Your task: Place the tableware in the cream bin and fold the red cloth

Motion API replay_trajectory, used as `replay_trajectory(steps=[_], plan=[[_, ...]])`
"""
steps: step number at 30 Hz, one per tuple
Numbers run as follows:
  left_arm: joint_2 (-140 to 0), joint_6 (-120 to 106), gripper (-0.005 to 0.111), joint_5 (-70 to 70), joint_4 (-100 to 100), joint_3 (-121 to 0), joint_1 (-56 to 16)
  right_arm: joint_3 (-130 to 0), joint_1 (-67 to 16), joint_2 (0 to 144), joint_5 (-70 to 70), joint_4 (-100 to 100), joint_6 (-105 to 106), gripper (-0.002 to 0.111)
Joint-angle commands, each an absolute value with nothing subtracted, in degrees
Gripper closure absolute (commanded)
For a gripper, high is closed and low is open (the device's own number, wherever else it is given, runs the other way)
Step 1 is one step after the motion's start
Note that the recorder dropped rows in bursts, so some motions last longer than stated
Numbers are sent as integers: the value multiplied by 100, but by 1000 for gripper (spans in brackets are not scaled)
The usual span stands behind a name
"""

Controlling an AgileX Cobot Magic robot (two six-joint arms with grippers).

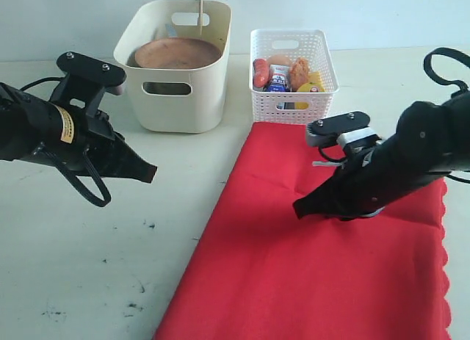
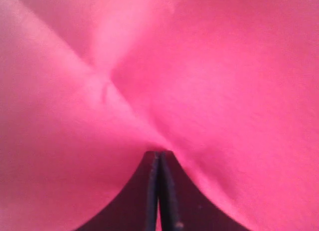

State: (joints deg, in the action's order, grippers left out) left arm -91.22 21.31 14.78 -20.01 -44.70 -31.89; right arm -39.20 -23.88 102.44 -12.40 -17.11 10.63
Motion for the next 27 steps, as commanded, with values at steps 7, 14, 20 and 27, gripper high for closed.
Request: replay_trajectory(steps=[7,14,20,27], plan=[[-9067,2114,104,1405,-2037,-4447,-3176,-2976,-1101,9971,-1928,3504,-4051,106],[-9067,2114,104,1405,-2037,-4447,-3176,-3413,-383,9915,-1885,6277,-6360,106],[-9067,2114,104,1405,-2037,-4447,-3176,-3913,-370,9670,-2180,5633,-6379,106],[-9067,2138,104,1403,-1968,-4447,-3176,-3360,-670,8965,-2344,4417,-5450,106]])
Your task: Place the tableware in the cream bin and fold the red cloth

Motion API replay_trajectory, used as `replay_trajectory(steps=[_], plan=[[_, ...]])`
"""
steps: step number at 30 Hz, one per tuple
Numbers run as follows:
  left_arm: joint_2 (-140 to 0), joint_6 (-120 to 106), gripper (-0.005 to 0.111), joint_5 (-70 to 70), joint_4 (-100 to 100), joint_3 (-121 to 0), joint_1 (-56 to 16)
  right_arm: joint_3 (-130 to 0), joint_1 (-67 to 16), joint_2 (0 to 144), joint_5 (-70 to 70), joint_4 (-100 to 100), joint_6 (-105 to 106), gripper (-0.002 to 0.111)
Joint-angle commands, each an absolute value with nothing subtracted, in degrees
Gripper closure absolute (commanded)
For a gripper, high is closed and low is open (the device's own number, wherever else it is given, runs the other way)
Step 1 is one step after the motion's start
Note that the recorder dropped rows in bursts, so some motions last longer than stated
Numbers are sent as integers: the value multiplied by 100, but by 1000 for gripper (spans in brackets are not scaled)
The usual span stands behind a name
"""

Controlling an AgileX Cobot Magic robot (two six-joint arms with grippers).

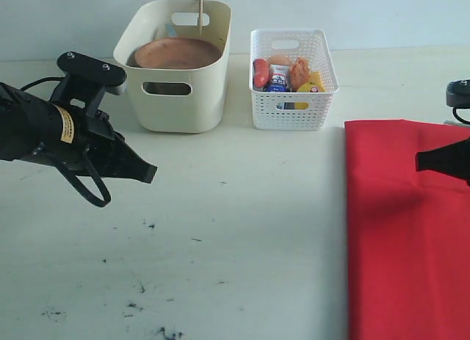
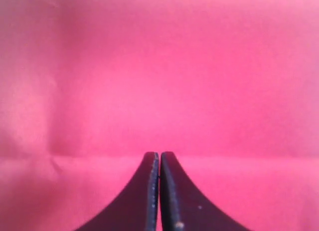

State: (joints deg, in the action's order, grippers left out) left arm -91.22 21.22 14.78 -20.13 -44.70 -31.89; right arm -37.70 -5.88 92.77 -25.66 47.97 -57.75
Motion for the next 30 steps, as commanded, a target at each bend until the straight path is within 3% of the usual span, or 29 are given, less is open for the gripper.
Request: replay_trajectory(steps=[1,6,11,22,26,30], plan=[[-9067,2138,104,1403,-1967,-4447,-3176,-3235,-647,8966,-2075,4586,-5522,106],[-9067,2138,104,1426,-1911,-4447,-3176,-3180,-581,9464,-1218,6103,-6911,106],[-9067,2274,104,1453,-1896,-4418,-3176,-3860,-581,10569,-2115,7280,-8418,106],[-9067,2287,104,1431,-1896,-4367,-3176,-6735,-581,12362,-1394,7226,-6915,106],[-9067,2287,104,1431,-1896,-4367,-3176,-8007,-581,12689,-1993,6870,-6749,106],[-9067,2287,104,1378,-1896,-4367,-3176,-7819,-581,12116,-2606,5692,-5540,108]])
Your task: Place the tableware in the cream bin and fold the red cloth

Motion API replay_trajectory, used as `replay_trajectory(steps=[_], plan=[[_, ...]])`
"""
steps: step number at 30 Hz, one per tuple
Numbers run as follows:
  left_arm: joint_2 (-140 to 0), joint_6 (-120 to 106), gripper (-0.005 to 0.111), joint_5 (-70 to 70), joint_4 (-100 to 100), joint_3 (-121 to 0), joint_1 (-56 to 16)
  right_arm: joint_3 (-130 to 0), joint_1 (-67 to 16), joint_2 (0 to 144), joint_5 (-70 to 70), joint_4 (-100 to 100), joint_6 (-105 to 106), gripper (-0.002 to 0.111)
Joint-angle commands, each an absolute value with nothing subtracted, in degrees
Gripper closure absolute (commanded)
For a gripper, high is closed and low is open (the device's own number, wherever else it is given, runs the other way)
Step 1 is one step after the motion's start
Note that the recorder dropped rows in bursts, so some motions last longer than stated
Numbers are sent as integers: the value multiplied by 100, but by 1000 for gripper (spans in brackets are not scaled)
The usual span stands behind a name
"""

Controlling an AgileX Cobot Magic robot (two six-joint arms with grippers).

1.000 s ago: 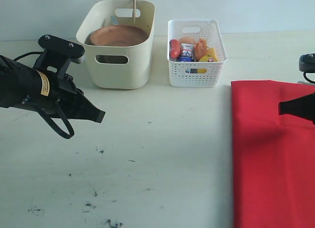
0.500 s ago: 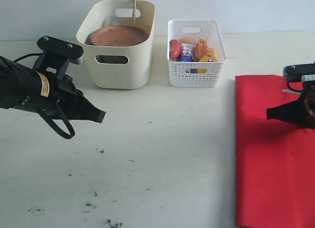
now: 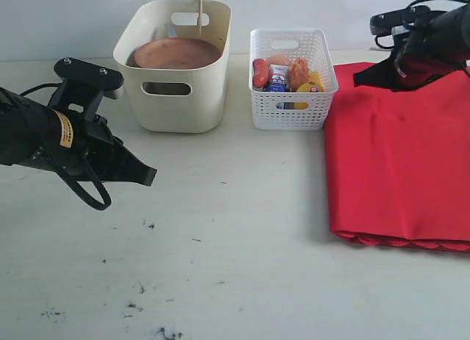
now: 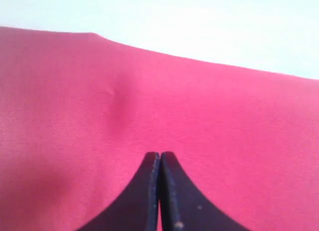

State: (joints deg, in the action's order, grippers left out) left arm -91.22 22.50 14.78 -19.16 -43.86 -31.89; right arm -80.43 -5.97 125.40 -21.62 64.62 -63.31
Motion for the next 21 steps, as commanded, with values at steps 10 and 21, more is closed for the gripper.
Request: replay_trajectory(steps=[10,21], plan=[[-9067,2269,104,1380,-1907,-4367,-3190,-5842,-496,11808,-1483,7934,-8134,108],[-9067,2269,104,1286,-1897,-4367,-3190,-7830,-396,13092,-1153,8252,-7057,108]])
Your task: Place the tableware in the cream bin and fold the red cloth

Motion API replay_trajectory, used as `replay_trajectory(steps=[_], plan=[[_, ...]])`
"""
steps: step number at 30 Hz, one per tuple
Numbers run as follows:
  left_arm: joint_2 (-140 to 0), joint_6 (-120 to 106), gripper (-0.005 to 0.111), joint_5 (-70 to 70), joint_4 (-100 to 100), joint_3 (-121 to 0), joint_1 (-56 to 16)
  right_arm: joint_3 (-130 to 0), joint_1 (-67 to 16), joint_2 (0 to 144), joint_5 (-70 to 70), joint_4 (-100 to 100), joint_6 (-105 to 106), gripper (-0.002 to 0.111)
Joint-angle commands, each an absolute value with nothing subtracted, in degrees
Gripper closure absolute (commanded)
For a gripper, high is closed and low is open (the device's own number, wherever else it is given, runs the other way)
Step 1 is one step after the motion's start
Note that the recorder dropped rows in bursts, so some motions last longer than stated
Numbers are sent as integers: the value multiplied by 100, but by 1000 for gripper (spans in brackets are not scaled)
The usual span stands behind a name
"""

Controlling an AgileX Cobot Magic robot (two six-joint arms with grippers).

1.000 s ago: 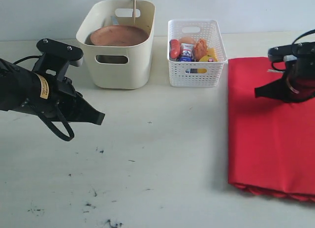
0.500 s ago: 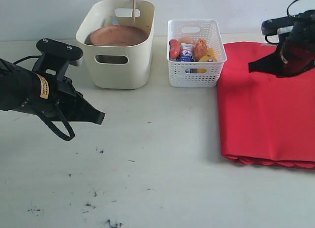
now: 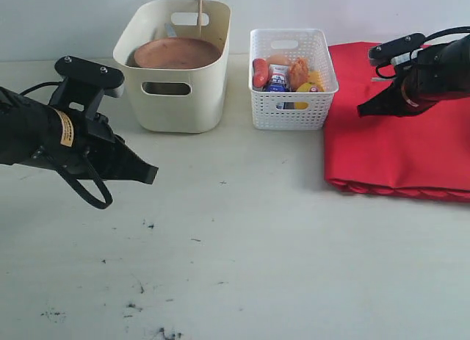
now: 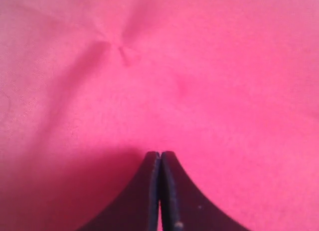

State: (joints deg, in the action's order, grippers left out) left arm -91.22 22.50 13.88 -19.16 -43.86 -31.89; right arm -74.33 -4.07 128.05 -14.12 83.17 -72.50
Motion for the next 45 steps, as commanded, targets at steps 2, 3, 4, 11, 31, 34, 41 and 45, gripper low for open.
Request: replay_trajectory(steps=[2,3,4,11,31,34,41,45], plan=[[-9067,2269,104,1236,-1897,-4367,-3190,-7932,-396,13092,-1186,8252,-7057,108],[-9067,2269,104,1192,-1897,-4367,-3190,-7945,-396,13045,-1218,8252,-7057,108],[-9067,2269,104,1140,-1897,-4367,-3190,-7945,-396,12977,-1218,8195,-7105,108],[-8890,2269,104,565,-1953,-4108,-3190,-7420,-396,11719,-1982,7052,-6832,108],[-3902,2321,104,-1235,-1931,-1278,-3190,-2703,-396,5463,424,7021,-8530,108],[-3590,2321,104,-1235,-1931,-1187,-3190,-2442,-396,4941,424,7021,-8530,108],[-3329,2064,104,-1224,-1971,-1154,-3186,-2443,-396,4058,449,7021,-8520,108],[-1749,1804,104,-1442,-2143,-289,-1802,-2443,-396,3937,488,7047,-8530,108]])
